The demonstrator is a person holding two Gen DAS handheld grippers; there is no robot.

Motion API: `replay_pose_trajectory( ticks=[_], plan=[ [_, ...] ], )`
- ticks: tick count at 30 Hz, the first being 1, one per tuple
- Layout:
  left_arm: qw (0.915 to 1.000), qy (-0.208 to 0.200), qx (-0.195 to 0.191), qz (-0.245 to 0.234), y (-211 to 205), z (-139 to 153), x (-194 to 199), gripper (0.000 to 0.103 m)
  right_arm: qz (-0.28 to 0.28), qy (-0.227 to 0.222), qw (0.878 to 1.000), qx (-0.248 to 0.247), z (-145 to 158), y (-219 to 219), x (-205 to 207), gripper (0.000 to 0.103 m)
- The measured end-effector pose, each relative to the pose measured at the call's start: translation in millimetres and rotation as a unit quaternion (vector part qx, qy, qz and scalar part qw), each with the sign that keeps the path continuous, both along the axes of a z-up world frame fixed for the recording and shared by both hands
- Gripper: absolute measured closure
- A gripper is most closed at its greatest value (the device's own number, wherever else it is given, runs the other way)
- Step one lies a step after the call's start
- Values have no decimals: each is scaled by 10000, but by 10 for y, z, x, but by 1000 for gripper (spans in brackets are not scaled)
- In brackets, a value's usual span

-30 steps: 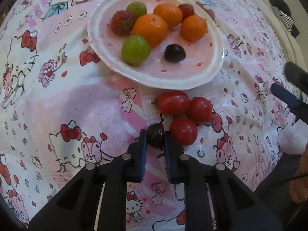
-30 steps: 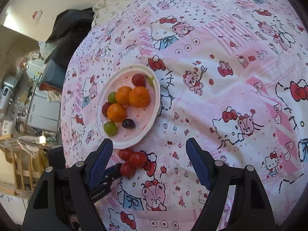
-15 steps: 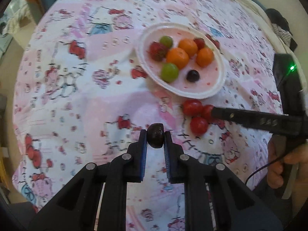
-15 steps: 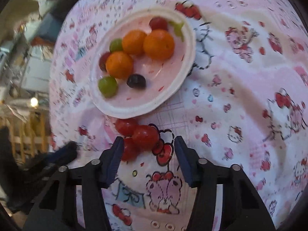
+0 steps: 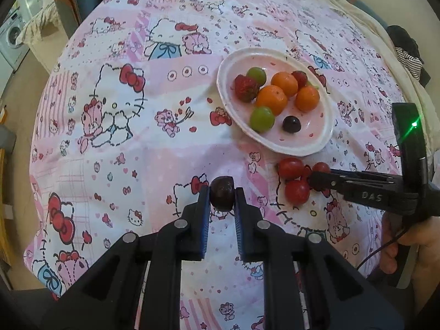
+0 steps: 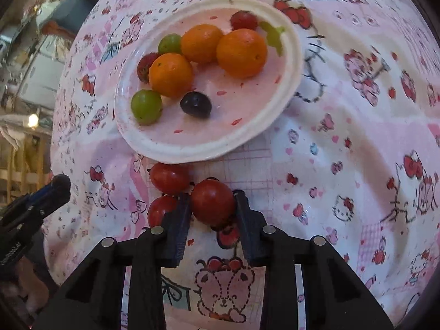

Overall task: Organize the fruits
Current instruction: 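Grasp a red cherry tomato with the right tool while the left tool holds the grape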

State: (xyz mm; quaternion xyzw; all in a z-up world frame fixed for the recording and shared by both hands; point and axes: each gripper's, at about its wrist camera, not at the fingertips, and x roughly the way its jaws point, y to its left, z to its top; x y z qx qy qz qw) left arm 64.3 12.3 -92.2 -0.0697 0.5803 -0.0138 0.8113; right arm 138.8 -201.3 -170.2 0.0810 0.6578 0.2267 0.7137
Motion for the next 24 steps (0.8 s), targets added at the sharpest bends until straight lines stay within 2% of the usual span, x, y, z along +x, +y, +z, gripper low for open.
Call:
replay_pose_trajectory(
  ticks=[4,14,20,24],
  plan=[
    [9999,-80,60,-15,-13,27,-3,90,-330,16,9991,253,87,-220,-11,69],
    [9991,-362,218,-76,-66,124,65,90,-1046,-333,9922,590,417,-800,-83,70],
    [9979,-569,270,-125,-72,249,117,90,-1269,-478,9869,873,577,-907,24,69],
    [9961,-724,424,-276,-69,382,308,90,-1187,-729,9851,1007,773,-881,199,69]
  ],
)
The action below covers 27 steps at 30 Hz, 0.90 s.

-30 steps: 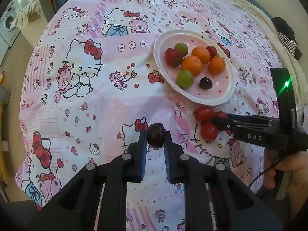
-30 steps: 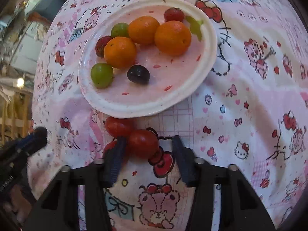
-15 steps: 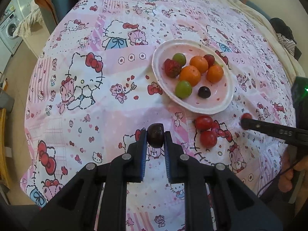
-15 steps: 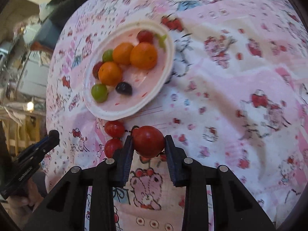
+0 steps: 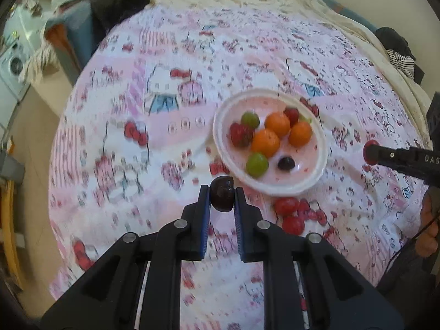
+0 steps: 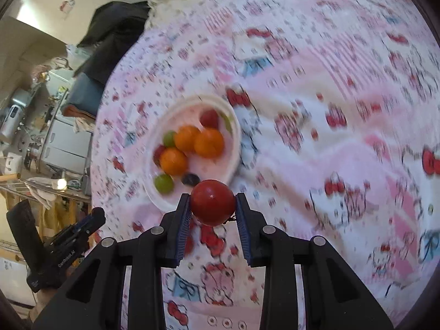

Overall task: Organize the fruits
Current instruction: 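Lower the grape and the cherry tomato into the plate and open both tools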

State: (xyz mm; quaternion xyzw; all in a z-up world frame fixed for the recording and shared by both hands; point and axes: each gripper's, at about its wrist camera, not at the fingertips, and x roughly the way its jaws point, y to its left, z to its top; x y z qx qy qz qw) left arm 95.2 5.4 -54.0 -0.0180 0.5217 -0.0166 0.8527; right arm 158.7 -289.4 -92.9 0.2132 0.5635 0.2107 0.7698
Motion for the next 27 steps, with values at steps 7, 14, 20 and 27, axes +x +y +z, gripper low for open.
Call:
replay_pose_trajectory(
  ticks=[7,14,20,27],
  plan=[
    [9999,-114,51,47,46,46,488,90,223,-184,9996,67,88,213,362,69],
    [9997,20,146,-185,-54,-335,848,90,416,173,9989,-130,-261,378,616,69],
    [9996,207,-59,-173,-54,-560,1058,89,590,529,9969,15,-498,531,621,69],
    [9993,236,-234,-184,-103,-691,1289,89,649,761,9950,-49,-662,596,598,68]
  ],
)
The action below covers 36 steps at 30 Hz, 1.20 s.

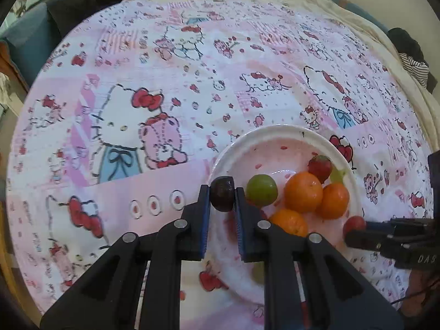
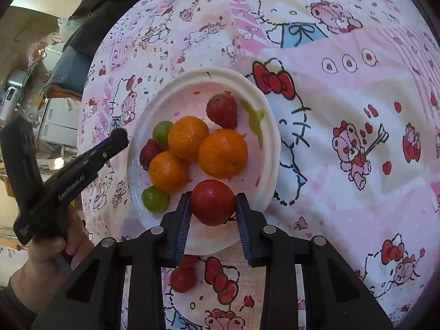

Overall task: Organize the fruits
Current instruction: 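Lower the grape and the cherry tomato into the plate and open both tools, then lift both tools away from the plate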

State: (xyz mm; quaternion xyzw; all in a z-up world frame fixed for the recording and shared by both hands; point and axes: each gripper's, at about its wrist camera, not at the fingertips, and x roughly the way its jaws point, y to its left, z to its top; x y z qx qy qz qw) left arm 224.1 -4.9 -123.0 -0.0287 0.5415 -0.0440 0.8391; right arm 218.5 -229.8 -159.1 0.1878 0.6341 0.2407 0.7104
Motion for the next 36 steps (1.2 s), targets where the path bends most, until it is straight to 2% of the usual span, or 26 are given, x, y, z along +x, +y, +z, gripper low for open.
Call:
replay_pose_trajectory(
  ticks=[10,11,12,13,14,15,17,20,23,32,36],
  plan=[
    [9997,160,-171,-81,-42,-97,44,88,-85,97,9998,164,-21,-29,23,66],
    [9995,201,-233,-84,-38,-94,45,83,-89,104,9997,187,-13,-29,26,66],
    [9994,211,-256,-73,-36,-83,40,70,-99,109,9997,193,-6,-35,28,66],
    [9995,196,-247,-59,-34,-68,32,61,-121,111,9997,199,4,-51,30,64],
    [9997,143,-219,-22,-27,-32,12,46,-139,107,9996,205,17,-65,29,57],
    [9997,70,-224,15,-20,5,-9,38,-168,70,9996,198,45,-88,26,47],
    [9997,-30,-221,45,-12,78,-46,37,-224,-64,9996,153,118,-133,15,40],
    [9997,-53,-219,79,10,152,-100,37,-273,-230,9993,150,230,-185,-6,38],
    [9997,-87,-212,120,36,212,-191,37,-383,-434,9983,109,364,-249,-48,22],
    [9995,-322,-6,-17,-38,416,-458,37,-419,-895,9951,7,664,-319,-227,20],
    [9992,-402,-42,28,-28,501,-590,37,-433,-1064,9934,-50,769,-353,-340,20]
  ],
)
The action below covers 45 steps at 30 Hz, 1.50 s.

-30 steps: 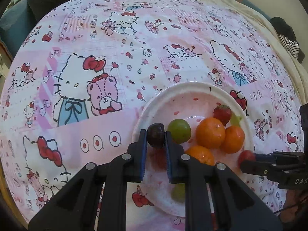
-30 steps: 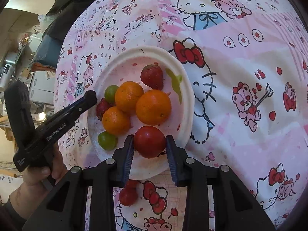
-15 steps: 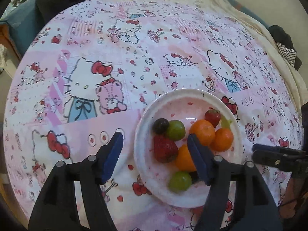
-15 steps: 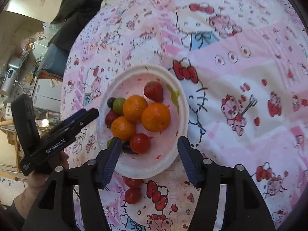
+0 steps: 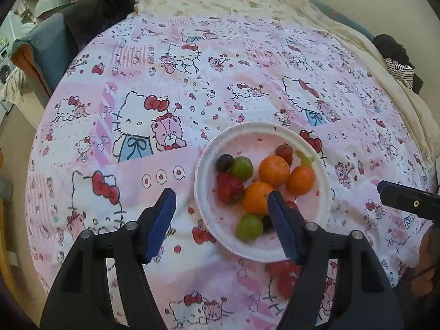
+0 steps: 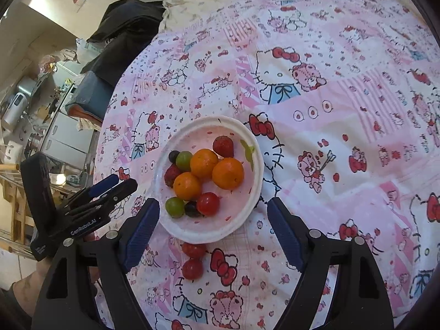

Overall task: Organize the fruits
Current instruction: 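Lift both tools away from the plate, then grasp a red cherry tomato beside the plate with the left tool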

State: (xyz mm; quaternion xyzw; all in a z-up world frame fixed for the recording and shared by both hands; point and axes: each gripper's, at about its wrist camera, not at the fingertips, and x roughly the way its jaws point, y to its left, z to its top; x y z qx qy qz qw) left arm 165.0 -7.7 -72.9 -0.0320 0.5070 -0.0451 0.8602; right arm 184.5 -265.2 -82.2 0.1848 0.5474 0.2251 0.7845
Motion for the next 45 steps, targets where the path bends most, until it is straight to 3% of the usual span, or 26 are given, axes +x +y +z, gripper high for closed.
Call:
replay_pose_trajectory(
  ticks=[11,27,38,45],
  plan=[
    [9998,-143,16,156,29,156,-401,37,-224,-106,9997,-20,98,-106,-279,20],
    [9984,21,112,552,-11,62,-839,37,-522,-60,9986,6,79,-198,-633,20],
    [9975,669,210,113,-490,-462,-900,37,-634,-41,9979,-145,16,-311,-669,17],
    [9951,855,361,-335,-878,-749,-856,39,-778,55,9969,-101,-22,-422,-663,17]
  ],
)
